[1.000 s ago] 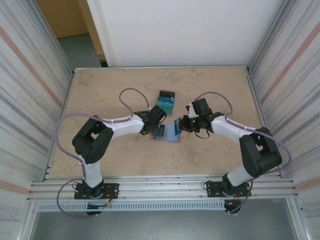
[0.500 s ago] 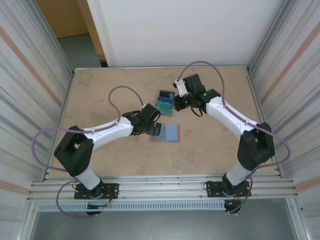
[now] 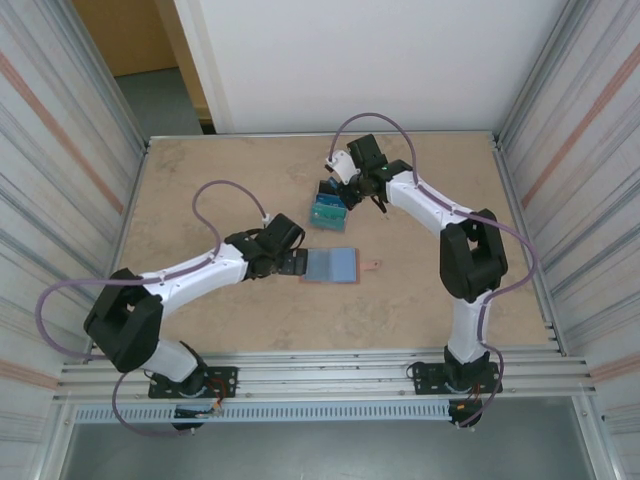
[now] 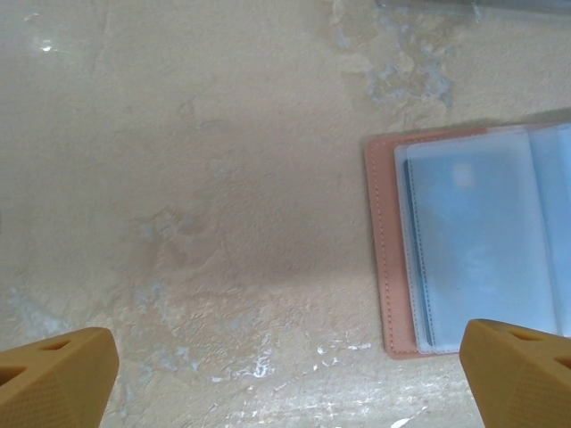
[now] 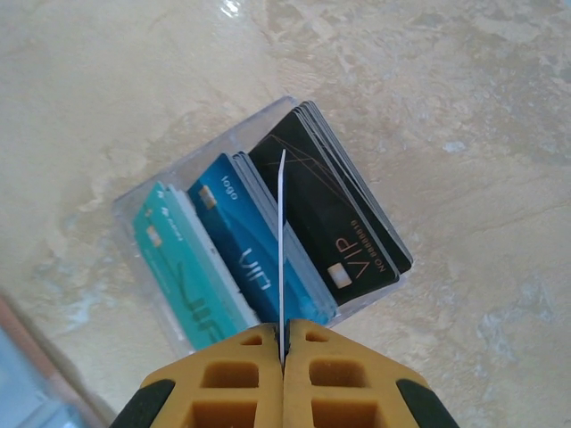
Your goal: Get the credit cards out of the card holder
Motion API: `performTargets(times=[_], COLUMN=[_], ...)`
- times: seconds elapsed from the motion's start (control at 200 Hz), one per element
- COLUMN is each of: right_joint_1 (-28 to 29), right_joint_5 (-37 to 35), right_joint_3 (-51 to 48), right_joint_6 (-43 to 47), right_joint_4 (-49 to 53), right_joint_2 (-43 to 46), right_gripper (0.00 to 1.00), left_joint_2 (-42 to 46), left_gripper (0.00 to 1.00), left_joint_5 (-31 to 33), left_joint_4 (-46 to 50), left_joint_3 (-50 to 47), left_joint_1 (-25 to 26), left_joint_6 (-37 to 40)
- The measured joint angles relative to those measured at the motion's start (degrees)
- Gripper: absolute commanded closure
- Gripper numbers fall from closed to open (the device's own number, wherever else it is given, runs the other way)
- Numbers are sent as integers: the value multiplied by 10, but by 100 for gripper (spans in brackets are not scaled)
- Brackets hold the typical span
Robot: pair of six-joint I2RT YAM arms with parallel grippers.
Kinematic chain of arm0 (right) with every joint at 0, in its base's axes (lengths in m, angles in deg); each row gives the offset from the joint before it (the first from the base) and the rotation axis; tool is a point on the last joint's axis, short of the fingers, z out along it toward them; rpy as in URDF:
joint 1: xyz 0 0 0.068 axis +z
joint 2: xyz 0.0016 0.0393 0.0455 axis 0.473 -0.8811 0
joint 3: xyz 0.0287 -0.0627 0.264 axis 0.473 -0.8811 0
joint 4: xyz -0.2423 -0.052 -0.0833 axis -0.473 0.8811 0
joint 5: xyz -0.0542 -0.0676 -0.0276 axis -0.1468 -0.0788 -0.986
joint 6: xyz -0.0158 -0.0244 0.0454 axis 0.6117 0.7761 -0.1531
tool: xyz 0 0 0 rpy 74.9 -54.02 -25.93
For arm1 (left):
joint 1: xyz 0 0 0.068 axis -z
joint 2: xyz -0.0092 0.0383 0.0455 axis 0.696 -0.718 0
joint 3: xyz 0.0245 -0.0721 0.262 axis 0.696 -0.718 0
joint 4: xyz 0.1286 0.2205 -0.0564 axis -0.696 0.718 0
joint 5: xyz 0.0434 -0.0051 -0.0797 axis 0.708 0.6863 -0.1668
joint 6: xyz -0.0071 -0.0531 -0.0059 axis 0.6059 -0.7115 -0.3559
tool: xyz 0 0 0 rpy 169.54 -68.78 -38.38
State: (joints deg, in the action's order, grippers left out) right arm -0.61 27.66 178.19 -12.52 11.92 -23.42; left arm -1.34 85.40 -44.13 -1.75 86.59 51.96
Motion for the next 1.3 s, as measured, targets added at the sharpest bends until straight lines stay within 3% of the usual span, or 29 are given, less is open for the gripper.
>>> performTargets(times=[1.303], right_joint_1=[-9], right_joint_5=[58], right_joint_3=[75], right_joint_6=[90], right_joint_4=[21], right_joint_2=[-92], right_gripper=[100], left_joint_2=[42], left_gripper=[1], left_joint_5=[-2], left_joint_4=[0], left_joint_3=[-18], left_joint_1=[-56], left_joint_6=[-10])
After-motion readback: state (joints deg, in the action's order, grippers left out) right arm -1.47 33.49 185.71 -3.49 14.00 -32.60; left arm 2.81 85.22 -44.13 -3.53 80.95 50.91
